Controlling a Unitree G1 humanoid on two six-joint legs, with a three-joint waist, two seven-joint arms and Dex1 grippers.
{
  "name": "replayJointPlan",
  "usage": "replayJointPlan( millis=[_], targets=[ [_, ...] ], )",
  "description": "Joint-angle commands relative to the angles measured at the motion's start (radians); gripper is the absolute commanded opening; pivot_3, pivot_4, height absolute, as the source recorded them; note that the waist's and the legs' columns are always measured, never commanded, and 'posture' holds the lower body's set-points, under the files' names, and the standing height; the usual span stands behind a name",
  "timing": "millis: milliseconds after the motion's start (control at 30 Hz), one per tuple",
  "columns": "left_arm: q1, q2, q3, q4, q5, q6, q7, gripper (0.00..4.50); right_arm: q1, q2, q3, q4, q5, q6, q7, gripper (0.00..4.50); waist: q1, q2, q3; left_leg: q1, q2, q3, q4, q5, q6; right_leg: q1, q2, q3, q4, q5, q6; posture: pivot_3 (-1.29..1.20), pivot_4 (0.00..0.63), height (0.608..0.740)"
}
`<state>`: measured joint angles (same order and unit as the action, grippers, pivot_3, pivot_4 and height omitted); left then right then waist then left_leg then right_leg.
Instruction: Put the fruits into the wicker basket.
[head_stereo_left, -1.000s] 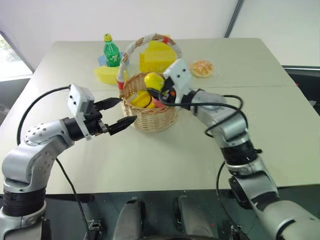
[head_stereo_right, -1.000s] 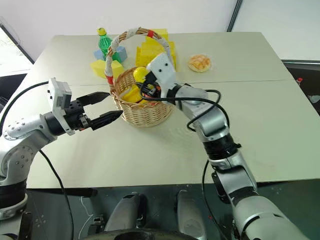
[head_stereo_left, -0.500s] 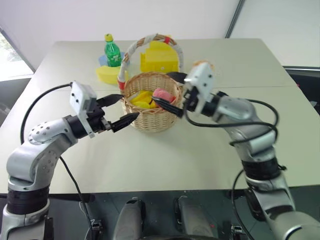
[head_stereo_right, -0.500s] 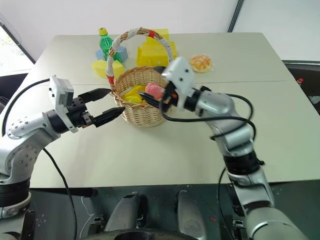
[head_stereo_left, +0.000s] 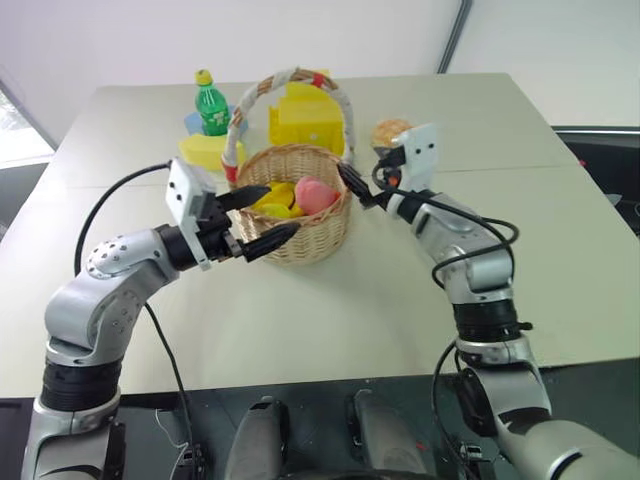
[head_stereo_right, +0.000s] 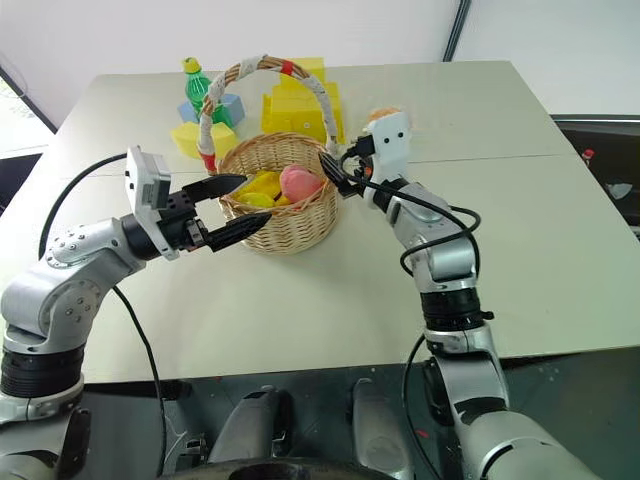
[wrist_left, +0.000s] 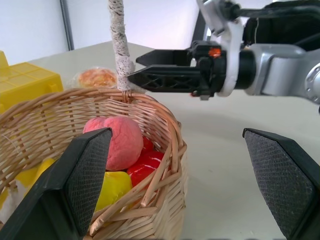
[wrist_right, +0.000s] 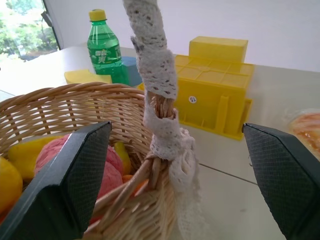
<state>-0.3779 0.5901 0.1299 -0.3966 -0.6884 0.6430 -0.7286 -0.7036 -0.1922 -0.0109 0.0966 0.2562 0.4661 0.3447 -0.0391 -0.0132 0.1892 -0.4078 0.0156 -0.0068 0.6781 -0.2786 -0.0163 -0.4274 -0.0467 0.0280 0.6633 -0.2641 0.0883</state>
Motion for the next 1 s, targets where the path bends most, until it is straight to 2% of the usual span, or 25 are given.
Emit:
replayJointPlan(
  millis=[33,67,167,267,400,533,700,900,1000],
  targets=[
    [0.000,-0.006,0.006,-0.049,-0.009,-0.011,0.017,4.50,-0.057,0.025,-0.017,0.086,-0.016,-0.116,-0.002,4.35,0.000,0.000,0.000,0.000,0.000,0.000,0.000,0.000,0.000,0.000,0.000,0.000,0.000,0.000,0.000,0.00,0.150,0.740],
    [0.004,-0.008,0.005,-0.054,-0.009,-0.011,0.020,4.50,-0.064,0.026,-0.014,0.110,-0.024,-0.138,-0.002,4.35,0.000,0.000,0.000,0.000,0.000,0.000,0.000,0.000,0.000,0.000,0.000,0.000,0.000,0.000,0.000,0.00,0.150,0.740],
    [0.015,-0.012,0.005,-0.068,-0.010,-0.010,0.030,4.50,-0.084,0.040,-0.035,0.166,-0.014,-0.184,-0.010,3.47,-0.002,0.000,0.000,0.000,0.000,0.000,0.000,0.000,0.000,0.000,0.000,0.000,0.000,0.000,0.000,0.00,0.150,0.740],
    [0.022,-0.017,0.005,-0.077,-0.013,-0.009,0.039,4.50,-0.092,0.047,-0.048,0.189,-0.005,-0.207,-0.007,1.89,-0.003,0.000,0.000,0.000,0.000,0.000,0.000,0.000,0.000,0.000,0.000,0.000,0.000,0.000,0.000,0.00,0.150,0.740],
    [0.024,-0.024,0.001,-0.079,-0.013,-0.012,0.044,4.50,-0.091,0.048,-0.052,0.190,-0.002,-0.222,0.002,0.02,-0.002,0.000,0.000,0.000,0.000,0.000,0.000,0.000,0.000,0.000,0.000,0.000,0.000,0.000,0.000,0.00,0.150,0.740],
    [0.019,-0.031,-0.004,-0.072,-0.009,-0.016,0.042,4.50,-0.081,0.050,-0.070,0.153,0.012,-0.220,-0.005,0.01,-0.002,0.000,0.000,0.000,0.000,0.000,0.000,0.000,0.000,0.000,0.000,0.000,0.000,0.000,0.000,0.00,0.150,0.740],
    [0.000,-0.038,-0.012,-0.056,-0.003,-0.023,0.032,4.50,-0.058,-0.010,-0.145,0.050,0.012,-0.203,-0.066,0.01,0.004,0.001,0.000,0.000,0.000,0.000,0.000,0.000,0.000,0.000,-0.001,0.000,0.000,0.000,0.000,0.00,0.150,0.740],
    [-0.033,-0.047,-0.036,-0.013,0.002,-0.034,0.007,4.50,0.011,-0.193,-0.313,-0.033,-0.017,-0.164,-0.170,0.01,0.027,0.001,0.000,-0.001,-0.001,0.000,0.000,0.000,0.000,0.000,-0.001,0.000,-0.001,0.000,0.000,0.00,0.150,0.740],
    [-0.048,-0.059,-0.055,0.008,0.014,-0.045,-0.001,4.50,0.032,-0.251,-0.366,0.022,-0.039,-0.172,-0.225,0.01,0.023,0.001,0.000,-0.001,-0.002,0.001,0.000,0.000,0.000,0.000,-0.001,0.000,-0.002,0.000,0.000,0.00,0.150,0.740]
  ],
)
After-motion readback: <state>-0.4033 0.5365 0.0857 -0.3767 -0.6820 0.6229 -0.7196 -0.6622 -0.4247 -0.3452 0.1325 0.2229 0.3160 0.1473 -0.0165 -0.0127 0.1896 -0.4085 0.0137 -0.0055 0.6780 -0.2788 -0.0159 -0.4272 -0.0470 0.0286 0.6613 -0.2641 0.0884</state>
